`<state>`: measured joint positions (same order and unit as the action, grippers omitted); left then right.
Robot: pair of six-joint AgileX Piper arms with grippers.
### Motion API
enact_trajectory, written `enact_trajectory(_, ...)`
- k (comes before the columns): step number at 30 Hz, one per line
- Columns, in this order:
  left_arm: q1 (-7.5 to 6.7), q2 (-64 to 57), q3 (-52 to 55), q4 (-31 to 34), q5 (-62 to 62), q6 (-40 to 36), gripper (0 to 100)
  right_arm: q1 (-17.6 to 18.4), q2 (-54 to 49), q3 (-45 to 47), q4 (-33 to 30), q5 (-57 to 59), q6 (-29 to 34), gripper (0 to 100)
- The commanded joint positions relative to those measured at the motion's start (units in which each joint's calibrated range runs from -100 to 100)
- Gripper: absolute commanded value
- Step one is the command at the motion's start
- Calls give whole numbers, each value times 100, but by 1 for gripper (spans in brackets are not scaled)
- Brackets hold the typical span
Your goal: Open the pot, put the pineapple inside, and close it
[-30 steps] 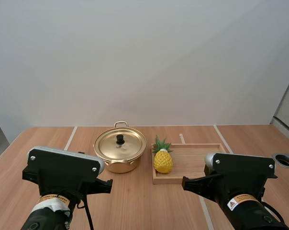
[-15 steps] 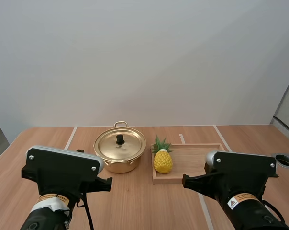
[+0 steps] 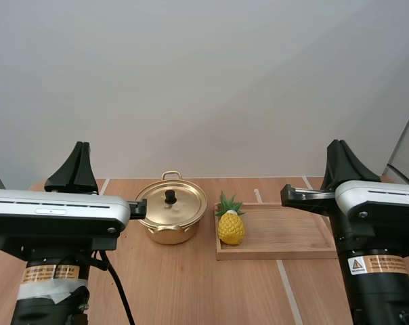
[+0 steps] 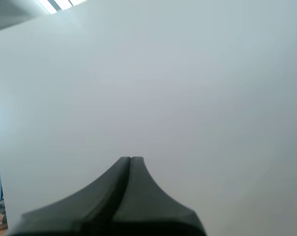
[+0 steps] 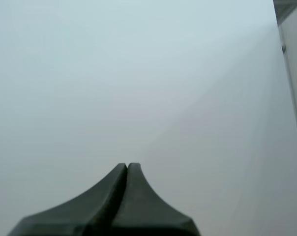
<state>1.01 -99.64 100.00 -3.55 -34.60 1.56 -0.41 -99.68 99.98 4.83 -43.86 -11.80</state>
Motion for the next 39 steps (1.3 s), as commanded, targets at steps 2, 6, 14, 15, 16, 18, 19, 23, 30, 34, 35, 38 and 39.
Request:
enact_trajectory(2, 15, -36, -101, 197, -731, 11, 0, -20, -32, 2, -309, -1905, -124, 0)
enact_trajectory(6, 15, -36, -467, 197, -141, -27, 0, -20, -32, 2, -100, -2379, -1173, 0)
enact_trajectory(14, 15, -36, -1628, 197, 1425, -99, 0, -20, -32, -1469, 999, 2008, -1205, 0)
enact_trajectory(15, 15, -20, -1826, 197, 1645, -99, 0, -20, -32, -1774, 999, 2707, -1180, 0)
enact_trajectory(16, 15, 4, -2023, 197, 1814, -99, 0, -20, -9, -2045, 999, 3229, -1167, 0)
enact_trajectory(18, 15, 138, -2411, 163, 2210, -99, 0, -20, 183, -2463, 978, 3791, -1208, 0)
enact_trajectory(19, 15, 203, -2563, 103, 2366, -99, 0, -20, 310, -2677, 938, 3907, -1208, 0)
enact_trajectory(23, 15, 601, -3325, -49, 2970, -109, 0, -20, 869, -3469, 734, 4015, -1208, 0)
enact_trajectory(30, 15, 1563, -4626, -49, 3705, -109, 0, -20, 1813, -4810, 724, 4906, -1208, 0)
enact_trajectory(34, 15, 2086, -5352, -49, 4173, -109, 0, -20, 2280, -5498, 566, 5188, -1208, 0)
enact_trajectory(35, 15, 2227, -5514, -49, 4362, -109, 0, -20, 2399, -5658, 554, 5350, -1208, 0)
enact_trajectory(38, 15, 2664, -6141, -49, 5298, -109, 0, -20, 2729, -6019, 554, 5860, -1208, 0)
enact_trajectory(39, 15, 2776, -6339, -49, 5547, -109, 0, -20, 2813, -6105, 554, 6068, -1208, 0)
